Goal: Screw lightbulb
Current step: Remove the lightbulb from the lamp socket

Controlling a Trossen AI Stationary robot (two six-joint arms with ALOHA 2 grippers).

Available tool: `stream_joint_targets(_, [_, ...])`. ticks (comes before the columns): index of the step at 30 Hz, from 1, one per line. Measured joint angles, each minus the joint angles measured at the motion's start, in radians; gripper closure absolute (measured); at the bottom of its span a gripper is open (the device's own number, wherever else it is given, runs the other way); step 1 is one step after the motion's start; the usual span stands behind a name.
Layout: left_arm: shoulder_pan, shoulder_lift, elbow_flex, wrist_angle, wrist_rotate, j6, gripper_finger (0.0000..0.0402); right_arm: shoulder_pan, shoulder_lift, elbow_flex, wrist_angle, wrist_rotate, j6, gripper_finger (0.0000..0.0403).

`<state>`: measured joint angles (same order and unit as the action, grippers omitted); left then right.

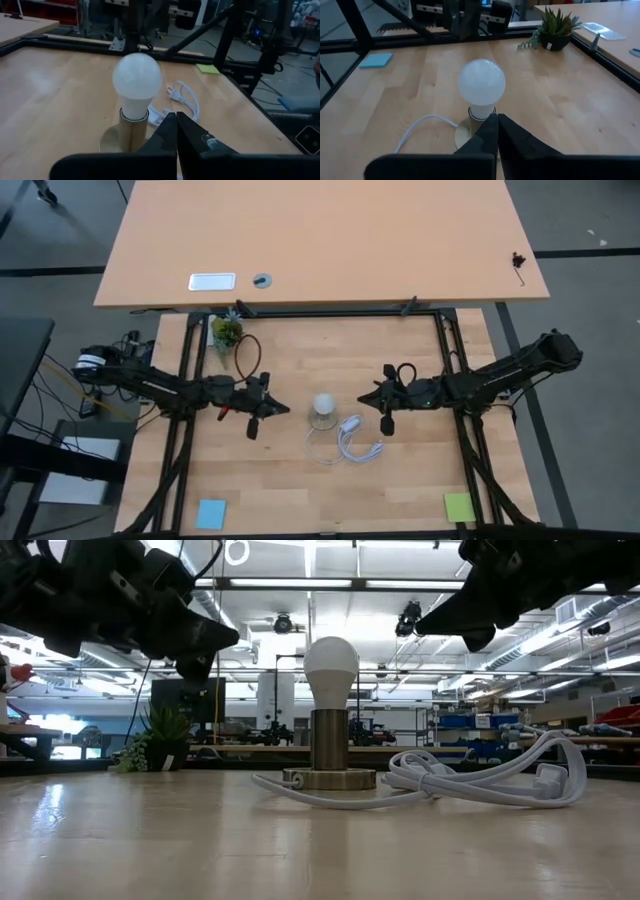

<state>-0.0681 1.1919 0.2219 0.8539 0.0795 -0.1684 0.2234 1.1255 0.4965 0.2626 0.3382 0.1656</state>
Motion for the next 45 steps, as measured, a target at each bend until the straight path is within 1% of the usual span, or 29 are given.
stream_joint_targets(6, [0.000, 0.000, 0.000, -0.012, 0.000, 0.000, 0.0400, -0.005, 0.000, 0.000, 0.000, 0.000, -0.008, 0.0373])
stream_joint_targets(33, [0.001, 0.000, 0.000, -0.013, 0.000, -0.001, 0.0400, -0.011, 0.001, 0.000, 0.007, 0.000, 0.011, 0.0380])
stream_joint_targets(39, [0.001, 0.009, 0.000, -0.016, 0.000, 0.004, 0.0400, -0.017, 0.001, 0.000, 0.041, 0.000, 0.017, 0.0379])
stream_joint_targets(43, [0.000, 0.009, 0.000, -0.029, 0.000, 0.000, 0.0400, -0.022, 0.001, 0.000, 0.056, 0.000, -0.004, 0.0381])
stream_joint_targets(45, [-0.001, 0.015, 0.015, -0.076, -0.003, -0.019, 0.0400, -0.029, 0.001, 0.004, 0.055, 0.000, -0.008, 0.0380])
